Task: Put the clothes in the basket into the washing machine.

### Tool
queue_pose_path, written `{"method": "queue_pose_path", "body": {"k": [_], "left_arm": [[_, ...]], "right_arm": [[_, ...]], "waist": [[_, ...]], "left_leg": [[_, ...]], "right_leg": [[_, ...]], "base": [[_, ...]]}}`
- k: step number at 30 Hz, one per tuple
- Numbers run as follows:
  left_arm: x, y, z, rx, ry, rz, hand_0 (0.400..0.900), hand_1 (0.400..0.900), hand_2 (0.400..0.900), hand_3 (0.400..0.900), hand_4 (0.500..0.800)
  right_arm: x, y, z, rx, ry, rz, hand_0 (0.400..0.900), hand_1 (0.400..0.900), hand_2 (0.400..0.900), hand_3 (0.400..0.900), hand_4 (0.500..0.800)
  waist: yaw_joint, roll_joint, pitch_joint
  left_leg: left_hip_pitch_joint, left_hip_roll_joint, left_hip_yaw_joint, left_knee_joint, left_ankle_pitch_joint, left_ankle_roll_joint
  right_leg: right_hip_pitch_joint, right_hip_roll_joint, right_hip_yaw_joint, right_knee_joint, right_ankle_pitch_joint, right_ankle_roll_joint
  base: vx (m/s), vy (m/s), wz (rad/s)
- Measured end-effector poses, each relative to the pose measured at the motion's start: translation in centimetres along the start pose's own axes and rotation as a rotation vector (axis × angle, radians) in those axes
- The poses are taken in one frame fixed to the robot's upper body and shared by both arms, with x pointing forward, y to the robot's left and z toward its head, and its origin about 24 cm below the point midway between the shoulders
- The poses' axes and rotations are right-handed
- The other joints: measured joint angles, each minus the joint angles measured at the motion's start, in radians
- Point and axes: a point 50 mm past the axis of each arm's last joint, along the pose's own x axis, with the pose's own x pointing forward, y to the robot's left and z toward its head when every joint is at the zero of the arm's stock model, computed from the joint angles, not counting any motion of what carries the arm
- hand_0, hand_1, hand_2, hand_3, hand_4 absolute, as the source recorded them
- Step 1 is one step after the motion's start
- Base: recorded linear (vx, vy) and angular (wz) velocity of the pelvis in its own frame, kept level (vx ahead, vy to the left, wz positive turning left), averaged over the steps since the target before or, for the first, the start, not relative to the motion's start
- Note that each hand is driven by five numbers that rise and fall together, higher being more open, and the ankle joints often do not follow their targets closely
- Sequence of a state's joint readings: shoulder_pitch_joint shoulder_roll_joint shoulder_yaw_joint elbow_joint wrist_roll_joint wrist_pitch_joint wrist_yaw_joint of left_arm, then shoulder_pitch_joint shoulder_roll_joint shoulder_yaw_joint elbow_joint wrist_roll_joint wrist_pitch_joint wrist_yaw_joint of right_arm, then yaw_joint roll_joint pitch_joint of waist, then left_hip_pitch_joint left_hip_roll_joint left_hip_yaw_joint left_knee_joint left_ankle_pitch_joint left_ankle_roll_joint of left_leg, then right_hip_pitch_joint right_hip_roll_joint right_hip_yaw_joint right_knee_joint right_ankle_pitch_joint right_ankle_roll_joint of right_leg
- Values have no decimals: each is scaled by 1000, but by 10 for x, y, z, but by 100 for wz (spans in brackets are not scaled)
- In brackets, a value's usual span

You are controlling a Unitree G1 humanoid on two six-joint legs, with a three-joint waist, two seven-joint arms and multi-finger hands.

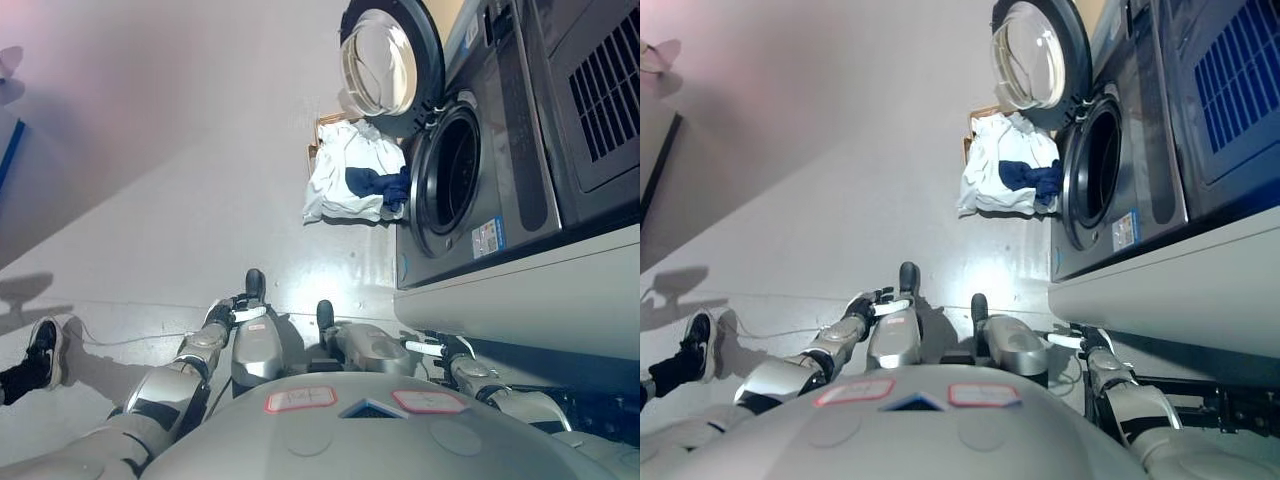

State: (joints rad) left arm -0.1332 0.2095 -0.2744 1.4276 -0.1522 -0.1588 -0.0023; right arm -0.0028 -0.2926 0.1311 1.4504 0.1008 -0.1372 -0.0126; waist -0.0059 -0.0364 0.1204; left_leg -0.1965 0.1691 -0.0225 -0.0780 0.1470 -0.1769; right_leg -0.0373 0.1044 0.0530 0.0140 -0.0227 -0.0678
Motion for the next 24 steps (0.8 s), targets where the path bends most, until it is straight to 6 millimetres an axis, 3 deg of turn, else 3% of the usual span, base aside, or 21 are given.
{"method": "queue_pose_path", "body": {"k": [4, 7, 11, 13, 14, 16, 18, 21, 24], "left_arm": [[-1, -3, -9, -11, 24, -6, 900, 900, 900, 900, 800], [-2, -4, -9, -13, 27, -9, 900, 900, 900, 900, 800], [-1, -5, -7, -2, 22, -17, 900, 900, 900, 900, 800], [-2, -10, -11, 3, 29, -29, 900, 900, 900, 900, 800], [-3, -9, -14, 4, 32, -26, 900, 900, 900, 900, 800], [-2, 1, -10, 18, 16, -2, 900, 900, 900, 900, 800], [-1, 9, -1, 26, -3, 19, 900, 900, 900, 900, 800], [0, 17, 8, 34, -31, 48, 900, 900, 900, 900, 800], [0, 19, 8, 35, -30, 52, 900, 900, 900, 900, 800]], "right_arm": [[-1, -4, -8, 16, 15, -12, 900, 900, 900, 900, 800], [-3, -4, -18, 28, 48, -14, 900, 900, 900, 900, 800], [-4, -4, -24, 26, 72, -15, 900, 900, 900, 900, 800], [-5, -8, -25, 16, 72, -21, 900, 900, 900, 900, 800], [-4, -5, -24, 10, 70, -16, 900, 900, 900, 900, 800], [-1, 8, -7, 14, 17, 26, 900, 900, 900, 900, 800], [1, 18, 6, 21, -20, 51, 900, 900, 900, 900, 800], [2, 23, 17, 24, -54, 70, 900, 900, 900, 900, 800], [2, 23, 24, 24, -68, 70, 900, 900, 900, 900, 800]], "waist": [[0, 36, -18], [7, 56, -25], [-2, 73, -38], [2, 99, -61], [-5, 94, -76], [8, 48, -81], [5, 24, -85], [19, 13, -92], [26, 15, -103]], "left_leg": [[34, 18, 1, 5, 0, 1], [24, 20, 0, 67, 2, 5], [8, -10, 26, 91, 33, 50], [29, -21, 47, 83, 64, 89], [36, -44, 65, 74, 28, 90], [29, -104, 110, 76, 0, 130], [27, -158, 114, 94, -26, 166], [26, -195, 123, 121, -59, 184], [17, -203, 134, 150, -86, 188]], "right_leg": [[20, 19, 37, 22, 28, -77], [46, 17, 85, 23, -1, -67], [63, -28, 119, 50, -75, -11], [51, -48, 138, 97, -131, 42], [31, -74, 146, 138, -167, 63], [-16, -145, 152, 199, -199, 111], [-2, -201, 150, 177, -203, 135], [22, -244, 146, 149, -208, 157], [33, -263, 126, 124, -204, 187]], "base": [[197, 127, -37], [223, 208, -18], [186, 218, -17], [107, 176, -16], [94, 176, -12], [96, 162, -10], [110, 155, -8], [68, 102, -5], [47, 64, -4]]}}
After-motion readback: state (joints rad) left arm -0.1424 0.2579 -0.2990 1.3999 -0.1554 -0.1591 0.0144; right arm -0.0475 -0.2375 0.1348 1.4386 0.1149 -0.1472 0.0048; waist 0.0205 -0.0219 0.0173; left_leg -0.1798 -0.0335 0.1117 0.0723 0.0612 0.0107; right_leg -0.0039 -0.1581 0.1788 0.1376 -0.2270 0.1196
